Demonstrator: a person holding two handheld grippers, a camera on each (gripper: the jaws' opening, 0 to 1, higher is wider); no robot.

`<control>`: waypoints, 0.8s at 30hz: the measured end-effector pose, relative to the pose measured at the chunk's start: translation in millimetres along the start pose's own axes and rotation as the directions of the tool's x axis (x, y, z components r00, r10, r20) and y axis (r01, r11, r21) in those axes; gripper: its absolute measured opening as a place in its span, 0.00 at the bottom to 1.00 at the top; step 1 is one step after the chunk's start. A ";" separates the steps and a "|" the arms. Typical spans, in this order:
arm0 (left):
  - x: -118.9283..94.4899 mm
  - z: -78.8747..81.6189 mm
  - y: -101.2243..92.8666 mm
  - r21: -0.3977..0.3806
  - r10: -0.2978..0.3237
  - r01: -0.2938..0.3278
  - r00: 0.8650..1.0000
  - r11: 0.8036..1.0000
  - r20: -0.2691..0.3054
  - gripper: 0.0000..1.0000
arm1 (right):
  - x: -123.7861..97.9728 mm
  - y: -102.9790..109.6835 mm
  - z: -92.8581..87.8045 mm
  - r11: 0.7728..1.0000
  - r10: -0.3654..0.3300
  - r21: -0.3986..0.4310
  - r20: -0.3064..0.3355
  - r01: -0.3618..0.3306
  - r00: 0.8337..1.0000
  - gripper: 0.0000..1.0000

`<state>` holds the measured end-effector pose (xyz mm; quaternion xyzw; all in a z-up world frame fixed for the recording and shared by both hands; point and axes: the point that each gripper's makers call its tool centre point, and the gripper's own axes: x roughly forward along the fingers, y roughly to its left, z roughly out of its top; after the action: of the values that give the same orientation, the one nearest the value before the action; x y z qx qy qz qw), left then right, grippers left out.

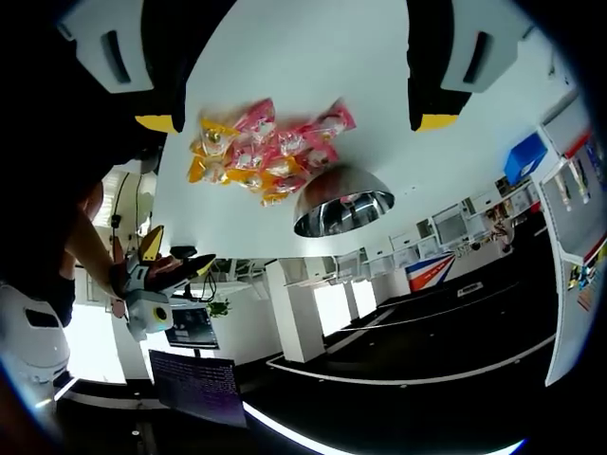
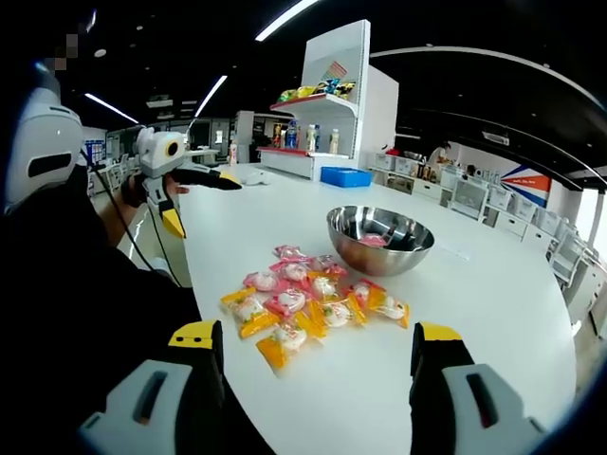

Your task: Pick up the marshmallows scattered on the table and place them into the bowl on the table

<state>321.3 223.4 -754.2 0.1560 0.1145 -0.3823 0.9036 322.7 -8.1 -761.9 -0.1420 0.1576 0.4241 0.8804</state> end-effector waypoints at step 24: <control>3.9 -4.3 -7.0 0.009 -0.007 0.007 1.000 1.000 -0.011 0.96 | 24.1 19.8 -21.2 0.998 0.056 0.008 -0.058 -0.056 0.997 0.75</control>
<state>318.4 217.8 -760.7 0.1617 0.1185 -0.3849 0.9009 318.0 12.6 -793.1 -0.1469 0.1887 0.4439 0.8636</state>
